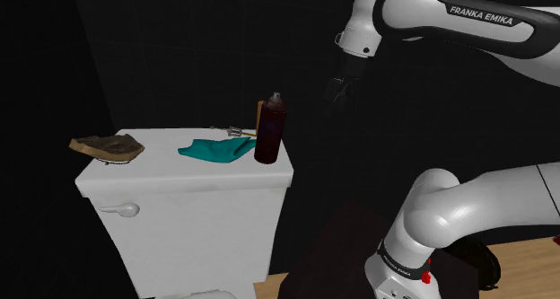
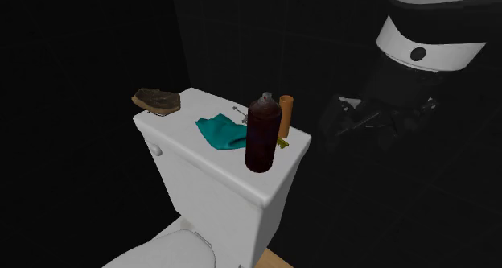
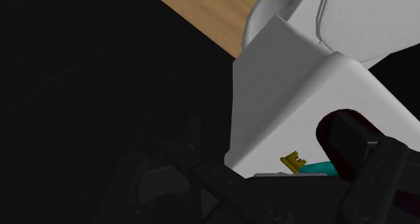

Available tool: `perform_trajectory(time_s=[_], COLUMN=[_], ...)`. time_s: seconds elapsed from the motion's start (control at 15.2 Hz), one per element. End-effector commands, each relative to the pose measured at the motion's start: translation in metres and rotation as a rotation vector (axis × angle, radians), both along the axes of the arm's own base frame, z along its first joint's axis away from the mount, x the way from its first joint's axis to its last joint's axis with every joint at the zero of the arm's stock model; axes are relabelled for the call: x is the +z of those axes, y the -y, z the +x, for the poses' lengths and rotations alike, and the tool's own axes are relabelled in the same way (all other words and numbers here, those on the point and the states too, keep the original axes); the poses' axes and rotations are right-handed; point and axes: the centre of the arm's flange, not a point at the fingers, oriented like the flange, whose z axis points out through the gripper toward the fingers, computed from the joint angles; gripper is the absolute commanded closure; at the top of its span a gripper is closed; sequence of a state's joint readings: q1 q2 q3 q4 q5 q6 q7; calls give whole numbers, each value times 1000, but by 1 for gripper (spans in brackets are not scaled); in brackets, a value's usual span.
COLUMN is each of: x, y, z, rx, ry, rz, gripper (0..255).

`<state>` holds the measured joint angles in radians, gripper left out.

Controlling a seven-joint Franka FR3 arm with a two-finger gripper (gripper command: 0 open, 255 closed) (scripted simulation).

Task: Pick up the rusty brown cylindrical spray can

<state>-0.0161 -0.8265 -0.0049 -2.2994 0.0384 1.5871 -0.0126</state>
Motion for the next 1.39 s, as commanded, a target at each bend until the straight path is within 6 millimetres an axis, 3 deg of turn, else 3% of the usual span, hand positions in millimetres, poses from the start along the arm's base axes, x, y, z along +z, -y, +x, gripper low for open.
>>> perform_trajectory(time_s=[0.0, 0.79, 1.32], x=[0, -26, -65], y=[0, -81, -85], z=[0, -12, -13], rx=[0, 443, 466], ry=[0, 840, 883], rz=[0, 63, 67], gripper=[0, 0, 0])
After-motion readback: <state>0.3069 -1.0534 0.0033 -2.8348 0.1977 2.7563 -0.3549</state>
